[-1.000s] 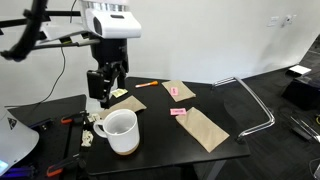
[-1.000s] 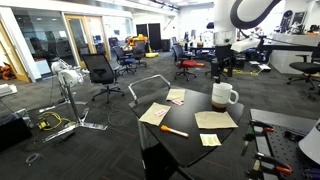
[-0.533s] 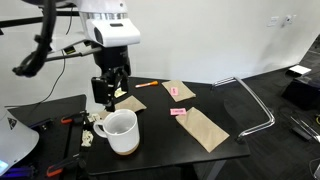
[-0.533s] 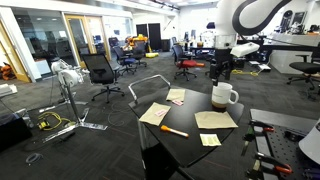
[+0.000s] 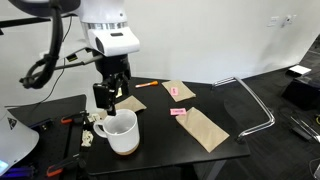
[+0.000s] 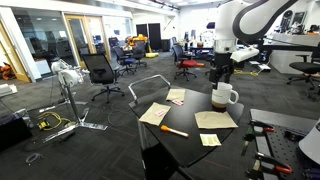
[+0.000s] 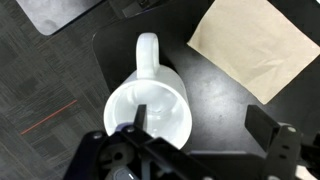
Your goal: Move the mug to the left
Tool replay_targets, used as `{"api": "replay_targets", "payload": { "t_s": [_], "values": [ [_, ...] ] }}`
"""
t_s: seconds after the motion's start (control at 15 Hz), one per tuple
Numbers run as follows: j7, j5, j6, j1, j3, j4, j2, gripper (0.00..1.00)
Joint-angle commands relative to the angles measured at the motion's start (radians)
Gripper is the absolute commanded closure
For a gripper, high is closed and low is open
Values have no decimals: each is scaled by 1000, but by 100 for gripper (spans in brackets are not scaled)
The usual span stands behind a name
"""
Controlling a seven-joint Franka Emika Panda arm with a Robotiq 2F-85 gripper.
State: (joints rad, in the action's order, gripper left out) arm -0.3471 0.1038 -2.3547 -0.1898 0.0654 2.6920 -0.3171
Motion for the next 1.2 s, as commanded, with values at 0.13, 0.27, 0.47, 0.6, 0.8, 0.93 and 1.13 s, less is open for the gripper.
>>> {"api": "replay_targets", "payload": {
  "t_s": [0.13, 0.27, 0.47, 0.6, 0.8, 0.93, 1.13],
  "values": [
    [-10, -1, -63, -6, -3, 13, 37, 0],
    [-14, 2, -87, -7, -3, 15, 53, 0],
    [-18, 3, -123, -7, -1, 14, 84, 0],
    [-20, 3, -150, -8, 1, 16, 104, 0],
    [-17, 0, -195, -8, 7, 18, 136, 0],
    [-14, 1, -215, -8, 12, 15, 157, 0],
    [-22, 9, -247, -9, 16, 16, 176, 25]
  ]
}}
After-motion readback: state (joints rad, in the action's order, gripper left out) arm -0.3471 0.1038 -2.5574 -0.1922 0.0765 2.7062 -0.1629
